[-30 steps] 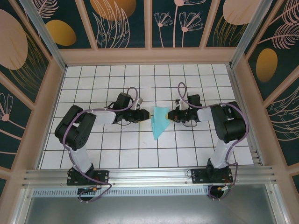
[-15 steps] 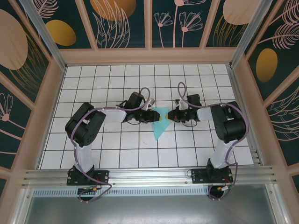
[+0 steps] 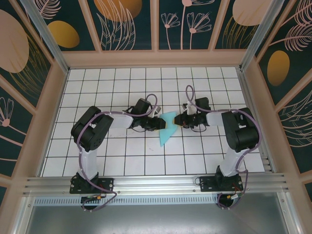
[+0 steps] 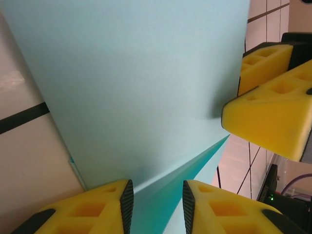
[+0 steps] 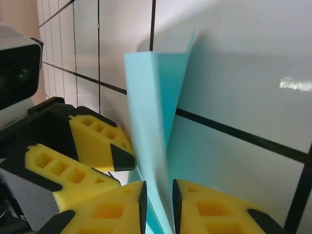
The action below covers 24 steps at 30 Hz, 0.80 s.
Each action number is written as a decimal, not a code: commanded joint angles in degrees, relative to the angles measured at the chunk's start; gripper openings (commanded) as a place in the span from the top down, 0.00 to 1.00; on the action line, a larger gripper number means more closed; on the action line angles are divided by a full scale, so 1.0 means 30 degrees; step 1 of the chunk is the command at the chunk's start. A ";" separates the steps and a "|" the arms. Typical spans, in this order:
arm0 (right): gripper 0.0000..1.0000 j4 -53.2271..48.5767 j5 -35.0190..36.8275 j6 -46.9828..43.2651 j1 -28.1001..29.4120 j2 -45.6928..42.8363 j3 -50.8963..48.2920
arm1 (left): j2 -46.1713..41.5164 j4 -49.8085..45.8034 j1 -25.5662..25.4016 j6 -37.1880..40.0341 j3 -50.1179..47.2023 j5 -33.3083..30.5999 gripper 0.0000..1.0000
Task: Fold a paper plane with a square sheet of paper (fold left side to right side)
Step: Fold the wing for the fifth time at the center of the table.
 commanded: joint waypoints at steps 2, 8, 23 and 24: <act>0.72 -0.1640 -0.0300 -0.0369 0.0041 -0.0737 0.0350 | 0.0540 -0.0134 0.0105 0.0404 -0.0141 -0.0322 0.66; 0.67 -0.1525 -0.1360 -0.0270 0.0059 -0.0915 -0.0065 | 0.0657 -0.0061 0.0101 0.0399 -0.0127 -0.0309 0.69; 0.92 -0.2414 -0.0808 -0.0121 0.0843 -0.0842 0.0210 | -0.0282 -0.1072 0.0130 0.0923 0.0590 -0.0540 0.62; 0.94 -0.2543 -0.0648 -0.0106 0.0852 -0.0785 0.0249 | -0.0521 -0.1322 0.0138 0.1057 0.0763 -0.0643 0.60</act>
